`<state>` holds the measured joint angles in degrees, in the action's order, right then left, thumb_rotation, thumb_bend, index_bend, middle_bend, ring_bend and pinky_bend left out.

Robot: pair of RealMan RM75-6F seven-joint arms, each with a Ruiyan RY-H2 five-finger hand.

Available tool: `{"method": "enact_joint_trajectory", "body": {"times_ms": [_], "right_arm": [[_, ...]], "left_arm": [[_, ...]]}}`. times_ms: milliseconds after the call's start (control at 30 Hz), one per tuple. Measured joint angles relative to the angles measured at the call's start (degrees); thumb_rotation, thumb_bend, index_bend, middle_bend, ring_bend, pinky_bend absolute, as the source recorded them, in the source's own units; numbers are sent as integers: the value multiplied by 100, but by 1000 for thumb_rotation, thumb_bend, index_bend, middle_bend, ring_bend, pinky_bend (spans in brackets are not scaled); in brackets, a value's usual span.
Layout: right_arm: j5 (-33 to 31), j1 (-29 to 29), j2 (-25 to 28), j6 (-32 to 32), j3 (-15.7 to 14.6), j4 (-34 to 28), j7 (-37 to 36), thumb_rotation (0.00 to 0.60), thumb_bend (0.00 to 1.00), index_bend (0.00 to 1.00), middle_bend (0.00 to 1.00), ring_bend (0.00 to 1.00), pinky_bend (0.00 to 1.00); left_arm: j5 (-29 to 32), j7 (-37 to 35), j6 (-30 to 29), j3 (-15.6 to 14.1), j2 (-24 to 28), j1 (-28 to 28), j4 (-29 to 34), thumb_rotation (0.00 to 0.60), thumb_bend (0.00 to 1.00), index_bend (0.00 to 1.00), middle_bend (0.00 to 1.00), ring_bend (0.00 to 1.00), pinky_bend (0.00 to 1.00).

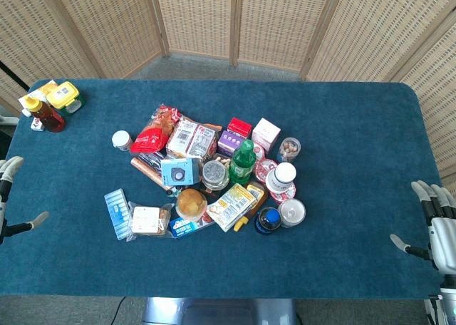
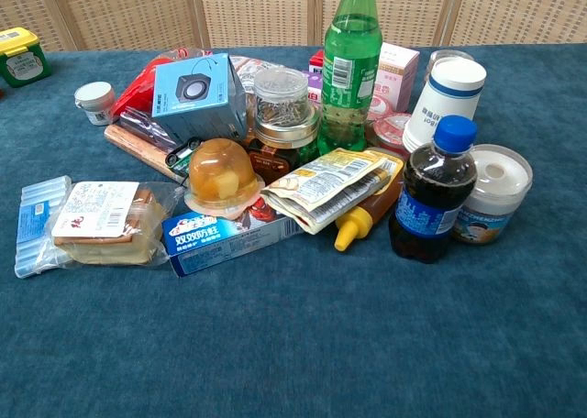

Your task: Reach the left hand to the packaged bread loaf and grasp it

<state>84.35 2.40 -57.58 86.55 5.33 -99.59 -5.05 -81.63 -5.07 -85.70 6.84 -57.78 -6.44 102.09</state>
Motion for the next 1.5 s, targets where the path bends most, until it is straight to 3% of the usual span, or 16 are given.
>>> {"method": "enact_joint_trajectory", "body": {"times_ms": [400, 700, 833, 1033, 1500], "right_arm": [[-40, -11, 2, 35, 24, -16, 6, 600, 0, 0, 0, 0, 0], [14, -46, 83, 92, 26, -33, -172, 600, 0, 0, 0, 0, 0], [44, -64, 123, 126, 26, -32, -273, 600, 0, 0, 0, 0, 0], [32, -79, 171, 153, 50, -19, -429, 600, 0, 0, 0, 0, 0], [36, -107, 236, 199, 73, -19, -626, 600, 0, 0, 0, 0, 0]], "left_arm": [[-151, 255, 317, -132, -123, -154, 52, 600, 179, 25, 0, 0, 0], [-253, 1239, 1226, -331, -417, -618, 357, 600, 179, 26, 0, 0, 0], [63, 1670, 1841, -304, -621, -998, 575, 600, 179, 25, 0, 0, 0], [693, 2428, 2313, -244, -921, -1399, 762, 600, 179, 26, 0, 0, 0], [2066, 4047, 2649, -262, -1693, -2153, 941, 600, 179, 38, 0, 0, 0]]}}
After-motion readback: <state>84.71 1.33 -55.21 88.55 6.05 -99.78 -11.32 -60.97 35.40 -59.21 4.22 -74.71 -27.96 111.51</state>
